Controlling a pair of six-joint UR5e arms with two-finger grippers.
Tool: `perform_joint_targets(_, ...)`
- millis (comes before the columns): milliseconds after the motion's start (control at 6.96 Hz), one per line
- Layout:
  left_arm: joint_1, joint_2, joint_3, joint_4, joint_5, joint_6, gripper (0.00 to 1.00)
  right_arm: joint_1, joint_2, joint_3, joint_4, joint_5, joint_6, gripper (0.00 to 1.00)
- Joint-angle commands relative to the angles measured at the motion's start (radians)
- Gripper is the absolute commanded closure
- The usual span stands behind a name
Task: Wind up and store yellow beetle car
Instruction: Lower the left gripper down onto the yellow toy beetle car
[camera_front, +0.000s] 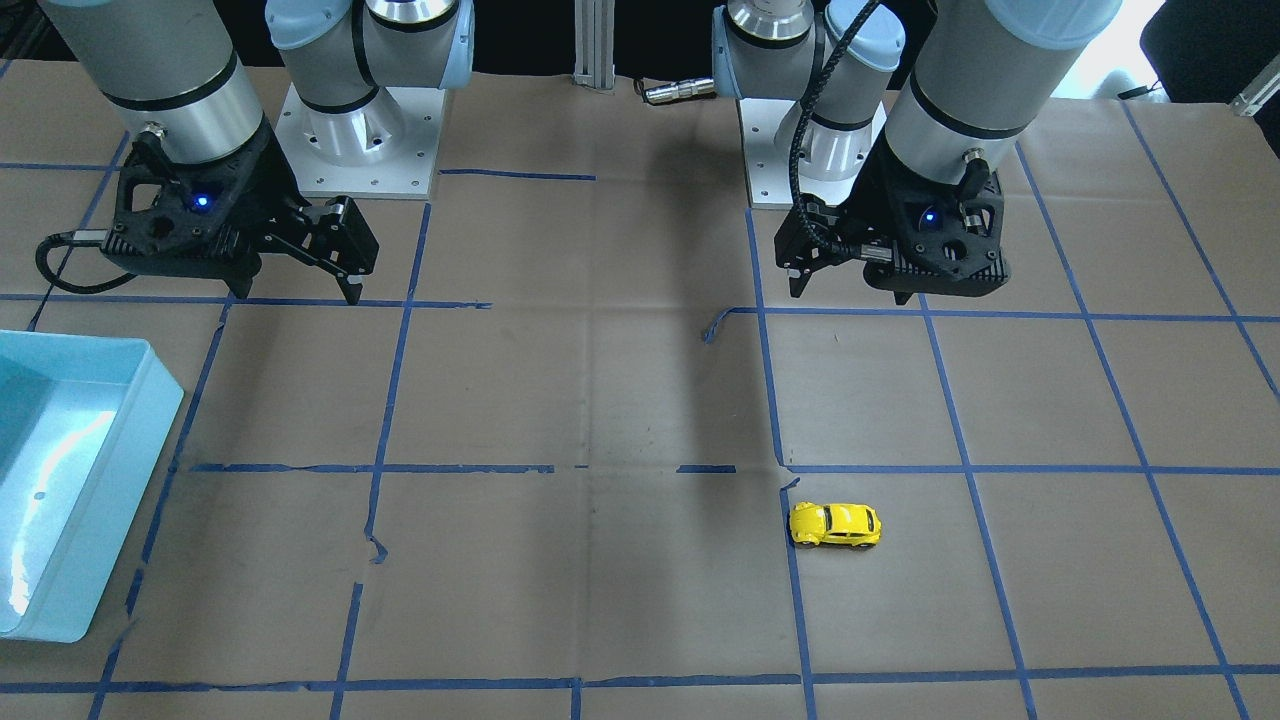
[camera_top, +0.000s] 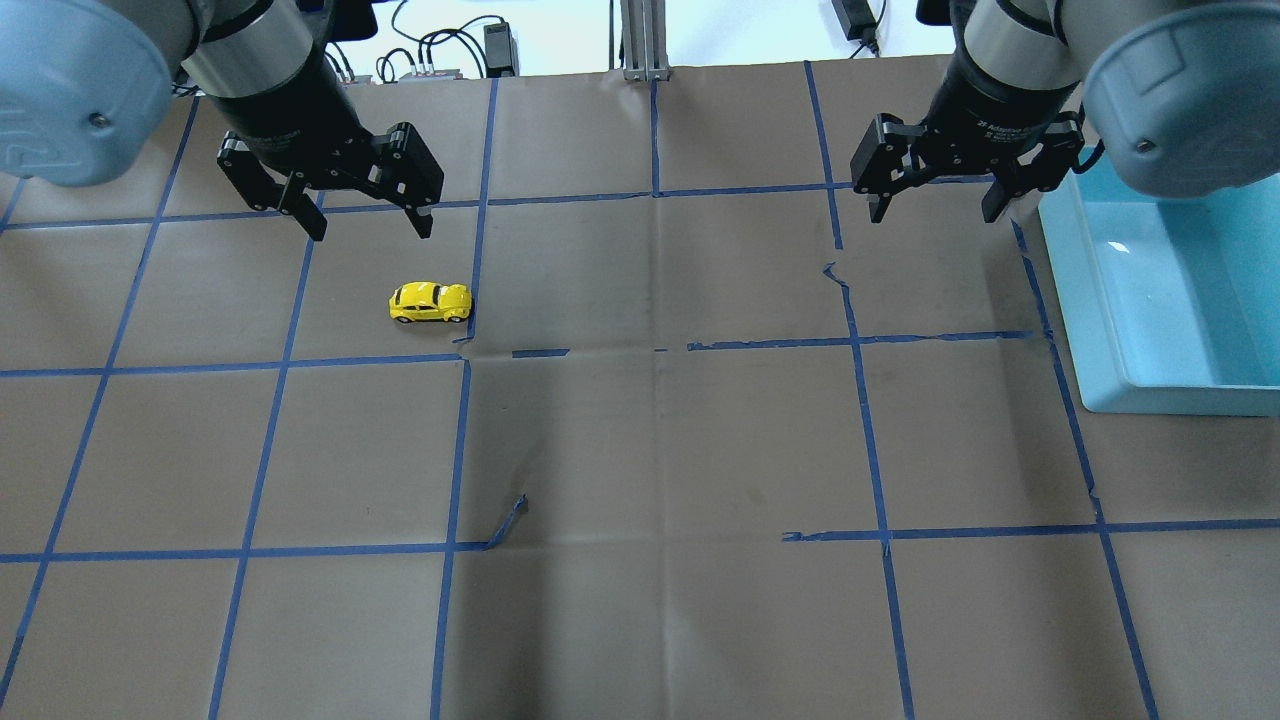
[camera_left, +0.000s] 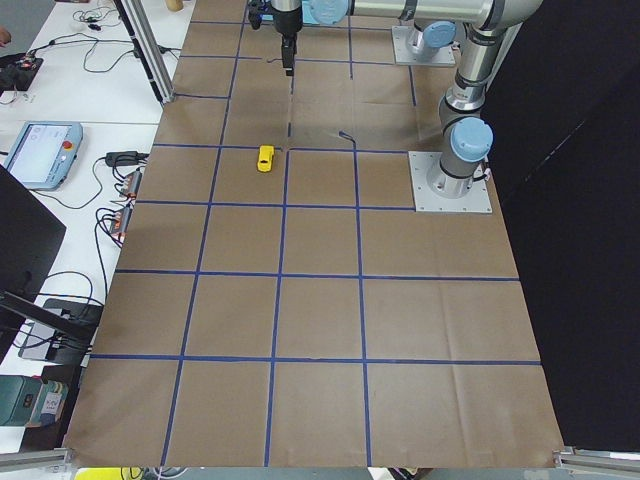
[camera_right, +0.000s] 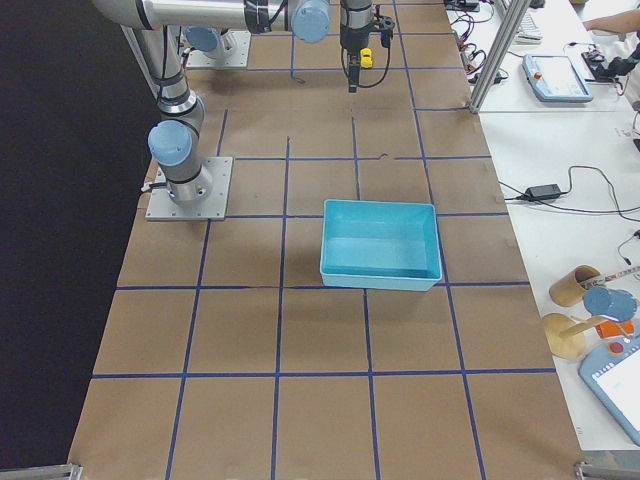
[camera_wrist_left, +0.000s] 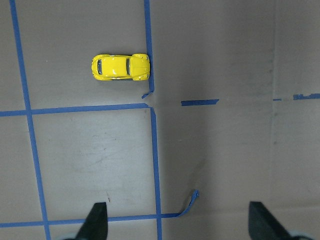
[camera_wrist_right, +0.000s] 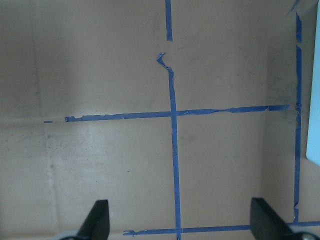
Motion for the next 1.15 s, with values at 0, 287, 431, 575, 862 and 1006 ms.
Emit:
perform_joint_targets(0, 0.0, 0.013, -0.025, 0.008, 0.002, -0.013, 0.0, 0.0, -0.001, -0.001, 0.0, 0.0, 0.0, 0.0)
perform_joint_targets(287, 0.006, 0.011, -0.026, 0.019, 0.002, -0.002, 0.0, -0.002, 0.002, -0.006, -0.003, 0.002, -0.002, 0.0)
perform_joint_targets(431, 0.012, 0.004, -0.028, 0.019, 0.0, 0.016, 0.0, -0.002, 0.002, -0.01, -0.008, 0.002, -0.002, 0.0)
perform_joint_targets(575, 0.011, -0.015, -0.029, 0.021, -0.001, 0.066, 0.0, -0.002, 0.002, -0.012, -0.008, 0.005, -0.002, 0.0)
perform_joint_targets(862, 0.014, -0.061, -0.037, 0.028, -0.001, 0.334, 0.0, 0.0, 0.004, -0.012, -0.009, 0.005, -0.003, 0.0)
perform_joint_targets(1006, 0.014, -0.09, -0.038, 0.065, 0.002, 0.454, 0.0, -0.002, 0.028, -0.018, -0.014, 0.005, -0.018, 0.0)
